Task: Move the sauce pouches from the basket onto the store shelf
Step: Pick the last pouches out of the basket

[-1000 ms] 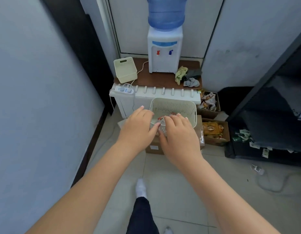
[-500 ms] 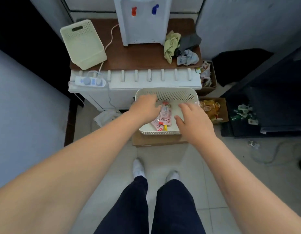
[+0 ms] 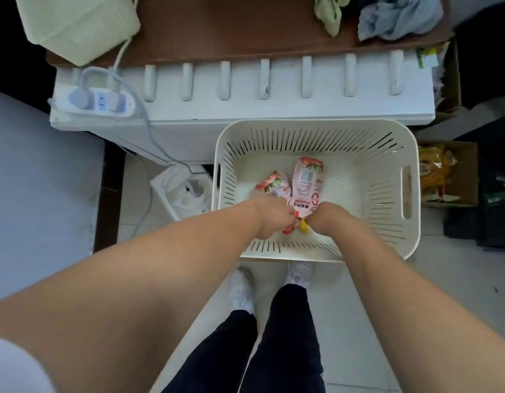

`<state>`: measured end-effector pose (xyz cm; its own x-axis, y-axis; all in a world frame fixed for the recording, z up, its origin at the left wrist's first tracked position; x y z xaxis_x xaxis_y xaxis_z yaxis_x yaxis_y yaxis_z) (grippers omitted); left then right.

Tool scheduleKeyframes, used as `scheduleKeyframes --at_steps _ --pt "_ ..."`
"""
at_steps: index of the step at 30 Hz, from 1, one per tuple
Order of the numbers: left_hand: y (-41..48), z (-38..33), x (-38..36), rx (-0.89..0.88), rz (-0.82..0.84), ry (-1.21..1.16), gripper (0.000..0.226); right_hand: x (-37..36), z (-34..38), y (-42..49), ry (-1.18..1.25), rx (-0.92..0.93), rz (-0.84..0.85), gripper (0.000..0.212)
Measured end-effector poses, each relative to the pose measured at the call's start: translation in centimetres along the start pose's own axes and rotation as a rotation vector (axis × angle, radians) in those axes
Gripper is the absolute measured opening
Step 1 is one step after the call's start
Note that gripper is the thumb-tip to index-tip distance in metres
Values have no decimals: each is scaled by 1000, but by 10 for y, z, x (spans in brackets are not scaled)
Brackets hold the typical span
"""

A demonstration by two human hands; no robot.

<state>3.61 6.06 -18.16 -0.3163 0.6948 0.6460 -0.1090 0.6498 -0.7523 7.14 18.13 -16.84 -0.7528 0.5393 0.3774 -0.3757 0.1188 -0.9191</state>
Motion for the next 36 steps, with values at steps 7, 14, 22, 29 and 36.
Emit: scheduleKeyframes --at_steps 7,14,22,29,36 --pt "58 3 -50 174 -105 202 98 -20 -25 101 566 -312 140 65" --pt "63 10 -44 170 -345 147 52 -10 -18 88 1241 -433 224 14" --pt "56 39 -25 41 -505 91 53 -16 -51 75 1502 -403 -66 33" --pt "38 52 7 115 -737 -84 41 5 -59 29 1003 46 -427 57" --pt "27 71 -2 202 -746 -221 42 63 -30 25 236 529 -769 19"
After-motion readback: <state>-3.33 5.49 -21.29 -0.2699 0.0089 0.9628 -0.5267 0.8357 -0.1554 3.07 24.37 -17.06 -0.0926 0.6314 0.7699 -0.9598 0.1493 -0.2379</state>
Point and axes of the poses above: each hand's wrist, its own y-axis towards the middle knuckle, its own x-axis out of the back of the hand, z = x × y, the point moved 4 cm from there along y, towards the middle knuckle, and after that the axes turned 1 degree about z, right-handed, at the moved point
